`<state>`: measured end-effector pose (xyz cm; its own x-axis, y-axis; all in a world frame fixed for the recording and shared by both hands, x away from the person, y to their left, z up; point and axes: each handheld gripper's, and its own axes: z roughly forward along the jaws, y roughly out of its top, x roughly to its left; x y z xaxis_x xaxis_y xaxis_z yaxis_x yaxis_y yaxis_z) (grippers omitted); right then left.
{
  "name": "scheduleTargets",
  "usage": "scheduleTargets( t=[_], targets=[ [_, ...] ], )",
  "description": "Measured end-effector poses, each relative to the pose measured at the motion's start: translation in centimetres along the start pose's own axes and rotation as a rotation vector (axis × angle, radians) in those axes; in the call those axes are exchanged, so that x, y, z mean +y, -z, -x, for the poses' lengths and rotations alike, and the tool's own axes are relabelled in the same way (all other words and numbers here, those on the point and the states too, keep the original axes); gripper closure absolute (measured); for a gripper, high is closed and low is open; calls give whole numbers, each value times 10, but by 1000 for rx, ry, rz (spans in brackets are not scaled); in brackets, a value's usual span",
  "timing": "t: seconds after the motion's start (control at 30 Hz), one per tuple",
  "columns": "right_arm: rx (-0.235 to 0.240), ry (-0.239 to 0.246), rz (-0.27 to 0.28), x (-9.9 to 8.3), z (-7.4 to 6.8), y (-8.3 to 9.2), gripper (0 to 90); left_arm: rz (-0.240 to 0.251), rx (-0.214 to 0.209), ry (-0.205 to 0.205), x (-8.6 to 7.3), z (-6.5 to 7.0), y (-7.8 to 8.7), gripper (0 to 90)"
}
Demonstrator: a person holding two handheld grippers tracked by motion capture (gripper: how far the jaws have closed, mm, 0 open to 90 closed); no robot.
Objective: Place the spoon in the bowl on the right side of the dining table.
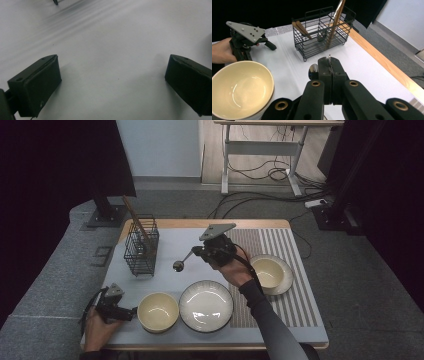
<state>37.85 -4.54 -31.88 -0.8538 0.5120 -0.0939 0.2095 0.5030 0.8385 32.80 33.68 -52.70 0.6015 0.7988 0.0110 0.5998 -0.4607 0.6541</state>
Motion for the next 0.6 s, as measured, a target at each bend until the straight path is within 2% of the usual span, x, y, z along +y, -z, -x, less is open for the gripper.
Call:
scheduleTargets(
  t=[0.6],
  targets=[
    [-99, -72, -11, -39, 33, 35, 895, 0, 1, -1, 0, 0, 0, 1]
  ],
)
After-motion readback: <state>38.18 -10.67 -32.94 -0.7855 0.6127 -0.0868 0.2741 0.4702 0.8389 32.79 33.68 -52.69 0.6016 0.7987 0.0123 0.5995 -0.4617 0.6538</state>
